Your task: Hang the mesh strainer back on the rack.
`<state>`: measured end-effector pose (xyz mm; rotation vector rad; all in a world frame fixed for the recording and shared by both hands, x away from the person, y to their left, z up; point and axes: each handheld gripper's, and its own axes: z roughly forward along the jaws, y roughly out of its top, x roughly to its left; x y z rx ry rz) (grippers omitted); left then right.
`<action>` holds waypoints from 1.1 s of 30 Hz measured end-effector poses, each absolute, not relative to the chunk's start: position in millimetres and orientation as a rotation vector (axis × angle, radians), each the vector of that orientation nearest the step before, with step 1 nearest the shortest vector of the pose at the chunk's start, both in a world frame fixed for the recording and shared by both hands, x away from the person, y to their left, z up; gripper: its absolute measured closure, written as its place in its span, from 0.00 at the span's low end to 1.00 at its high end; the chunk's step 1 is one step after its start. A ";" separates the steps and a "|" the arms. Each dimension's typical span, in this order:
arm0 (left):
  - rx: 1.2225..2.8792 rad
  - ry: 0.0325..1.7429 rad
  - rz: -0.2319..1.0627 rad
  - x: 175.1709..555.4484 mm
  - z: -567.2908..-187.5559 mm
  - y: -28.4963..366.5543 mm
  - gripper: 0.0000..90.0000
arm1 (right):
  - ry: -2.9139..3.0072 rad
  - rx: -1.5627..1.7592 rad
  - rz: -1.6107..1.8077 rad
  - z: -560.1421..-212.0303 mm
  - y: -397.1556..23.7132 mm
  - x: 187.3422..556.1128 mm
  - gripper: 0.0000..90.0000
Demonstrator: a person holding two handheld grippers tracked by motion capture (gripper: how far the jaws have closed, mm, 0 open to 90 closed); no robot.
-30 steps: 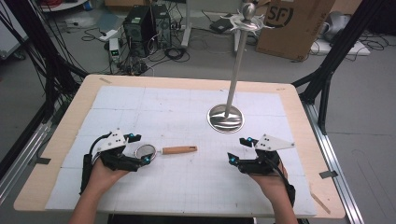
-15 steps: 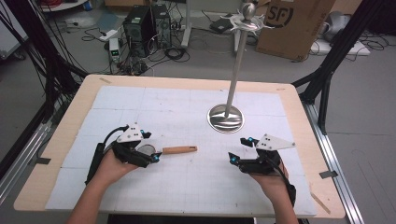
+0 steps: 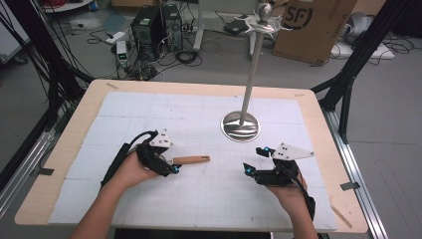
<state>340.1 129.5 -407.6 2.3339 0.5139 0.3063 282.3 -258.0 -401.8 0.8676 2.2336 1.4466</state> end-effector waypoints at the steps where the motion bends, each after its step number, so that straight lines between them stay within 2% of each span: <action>1: 2.353 0.512 0.304 341.6 -408.1 127.5 0.19 | 2.237 0.871 1.448 -401.9 -257.9 282.0 0.29; 11: 2.451 0.517 0.267 348.5 -420.0 122.2 0.32 | 2.235 0.869 1.449 -402.3 -258.8 282.5 0.29; 23: 2.508 0.501 0.225 346.1 -423.1 121.1 0.59 | 2.258 0.855 1.441 -403.2 -255.6 282.3 0.29; 28: 2.513 0.519 0.240 345.3 -422.0 122.7 0.68 | 2.261 0.857 1.439 -403.3 -255.5 282.3 0.29; 33: 2.525 0.529 0.242 344.6 -421.2 122.7 0.72 | 2.263 0.861 1.433 -403.6 -255.2 282.2 0.29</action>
